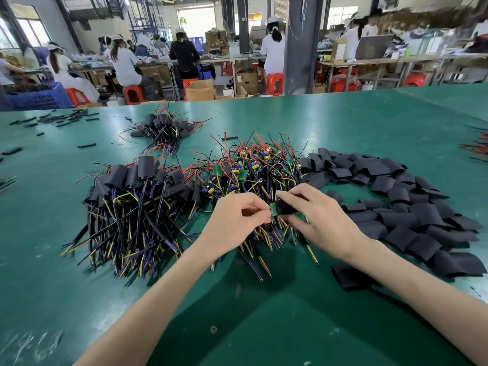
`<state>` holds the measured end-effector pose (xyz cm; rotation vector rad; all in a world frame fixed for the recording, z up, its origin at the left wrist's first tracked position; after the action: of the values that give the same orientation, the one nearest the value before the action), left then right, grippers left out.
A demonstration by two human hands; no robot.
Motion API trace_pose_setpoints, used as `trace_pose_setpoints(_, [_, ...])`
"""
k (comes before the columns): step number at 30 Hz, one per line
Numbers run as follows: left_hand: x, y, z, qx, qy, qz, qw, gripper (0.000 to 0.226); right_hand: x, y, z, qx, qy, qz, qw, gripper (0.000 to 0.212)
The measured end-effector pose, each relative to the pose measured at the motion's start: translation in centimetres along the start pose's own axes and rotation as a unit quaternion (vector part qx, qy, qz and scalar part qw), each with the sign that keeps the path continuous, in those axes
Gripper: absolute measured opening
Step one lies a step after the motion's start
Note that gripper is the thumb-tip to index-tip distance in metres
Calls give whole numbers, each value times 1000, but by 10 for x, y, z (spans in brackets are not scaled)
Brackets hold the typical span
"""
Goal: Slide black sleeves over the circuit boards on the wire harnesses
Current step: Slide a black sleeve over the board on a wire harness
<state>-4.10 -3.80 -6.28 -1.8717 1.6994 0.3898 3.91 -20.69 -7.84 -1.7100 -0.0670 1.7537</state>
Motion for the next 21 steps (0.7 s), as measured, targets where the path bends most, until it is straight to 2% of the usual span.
trace_pose_setpoints(5, [4, 1, -1, 2, -9, 8, 1000, 5, 3, 1, 8, -25, 21, 36, 999, 45])
trace_pose_setpoints(13, [2, 1, -3, -7, -12, 2, 1000, 4, 3, 0, 6, -8, 9, 31, 999, 40])
trace_pose_setpoints(16, [2, 1, -3, -6, -15, -2, 1000, 3, 4, 0, 7, -11, 1, 17, 1000, 47])
trace_pose_setpoints(18, [-2, 2, -4, 6, -42, -29, 999, 4, 3, 0, 6, -6, 14, -3, 1000, 61])
trace_pose_setpoints(21, [-22, 1, -7, 84, -165, -161, 969, 6, -2, 0, 3, 35, 48, -49, 997, 72])
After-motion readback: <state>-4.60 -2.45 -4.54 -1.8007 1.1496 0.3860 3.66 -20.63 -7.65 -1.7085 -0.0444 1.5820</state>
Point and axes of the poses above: each hand's wrist, its own y-axis away from the middle knuckle, its own x-axis out of the palm, z = x × y, the point moved 1 cm from there along -y, towards the middle knuckle, and after that the axes turned 7 degrees about z, right-handed, at the moved point
